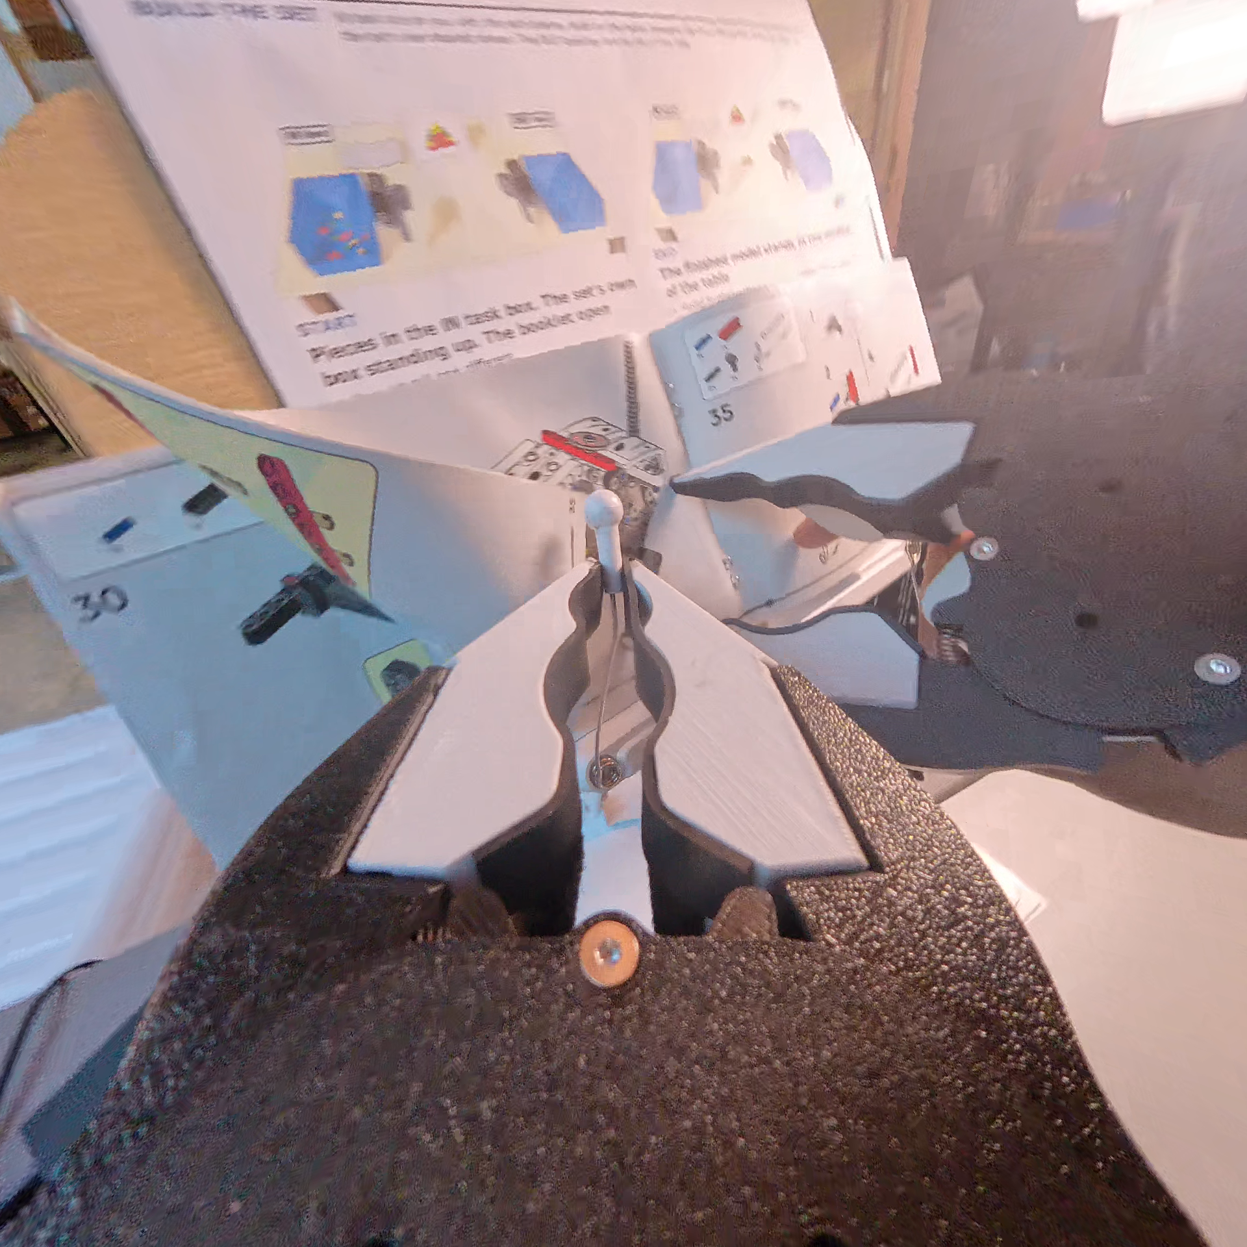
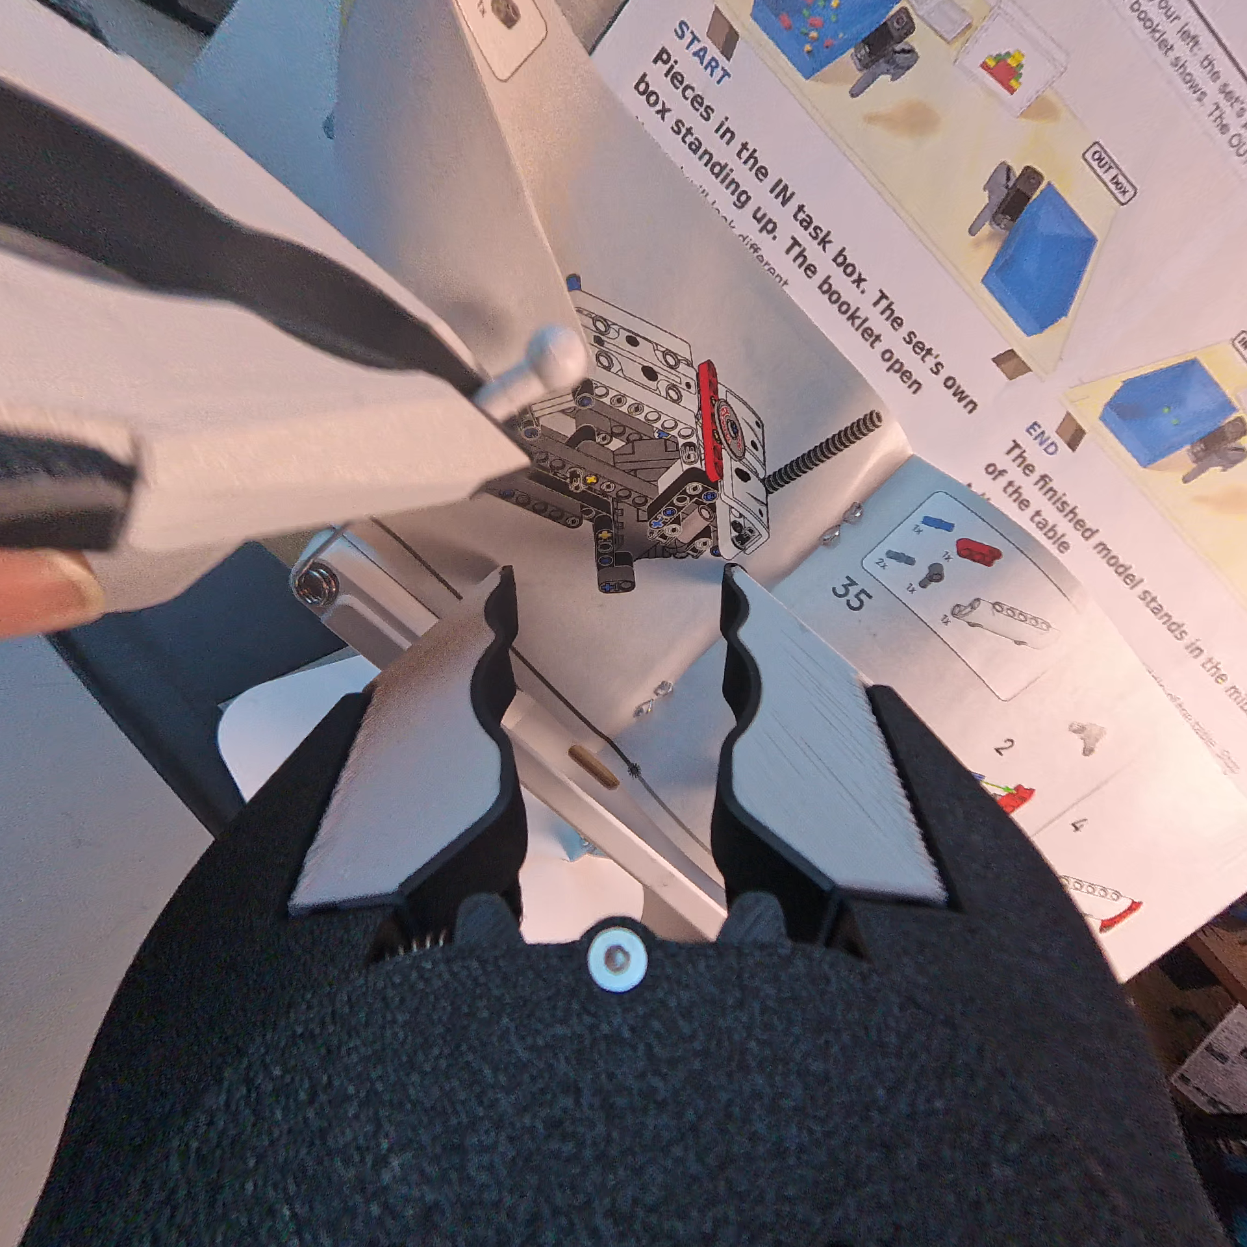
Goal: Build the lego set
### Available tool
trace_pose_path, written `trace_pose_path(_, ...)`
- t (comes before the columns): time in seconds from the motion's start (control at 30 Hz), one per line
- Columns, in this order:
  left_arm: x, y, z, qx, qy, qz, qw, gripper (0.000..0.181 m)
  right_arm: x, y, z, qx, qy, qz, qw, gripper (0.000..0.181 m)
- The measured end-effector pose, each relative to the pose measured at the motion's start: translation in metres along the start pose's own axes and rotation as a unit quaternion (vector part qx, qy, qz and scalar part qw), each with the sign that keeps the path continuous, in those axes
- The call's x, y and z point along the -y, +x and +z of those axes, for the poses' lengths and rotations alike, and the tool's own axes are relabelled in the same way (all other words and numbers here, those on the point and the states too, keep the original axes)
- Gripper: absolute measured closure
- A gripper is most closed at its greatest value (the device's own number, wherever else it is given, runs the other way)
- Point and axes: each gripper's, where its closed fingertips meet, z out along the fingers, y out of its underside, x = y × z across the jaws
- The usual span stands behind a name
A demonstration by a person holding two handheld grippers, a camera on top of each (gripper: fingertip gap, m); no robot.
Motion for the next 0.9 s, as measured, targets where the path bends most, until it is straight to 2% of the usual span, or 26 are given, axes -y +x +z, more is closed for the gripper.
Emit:
trace_pose_path(0.13, -0.007, 0.019, 0.011, 0.002, -0.049, 0.114, 0.992, 0.176, 0.001, -0.001, 0.0, 0.0, 0.002, -0.001, 1.0, 0.121)
trace_pose_path(0.37, -0.018, 0.026, 0.011, -0.013, -0.055, 0.105, 0.993, 0.181, -0.002, -0.002, 0.0, 0.003, 0.006, -0.003, 1.0, 0.122)
trace_pose_path(0.5, -0.031, 0.006, 0.007, 0.025, -0.076, 0.114, 0.99, 0.181, -0.002, -0.001, -0.001, 0.004, 0.013, -0.002, 1.0, 0.121)
trace_pose_path(0.6, -0.035, -0.01, 0.0, 0.038, -0.072, 0.08, 0.993, 0.181, -0.002, -0.002, -0.003, 0.009, 0.017, 0.005, 1.0, 0.12)
trace_pose_path(0.77, -0.049, -0.053, -0.016, 0.097, -0.083, 0.023, 0.992, 0.177, -0.002, 0.007, -0.015, 0.013, 0.036, 0.04, 0.998, 0.12)
trace_pose_path(0.9, -0.058, -0.068, -0.021, 0.096, -0.079, -0.005, 0.992, 0.181, -0.019, 0.02, -0.023, -0.002, 0.019, 0.038, 0.999, 0.125)
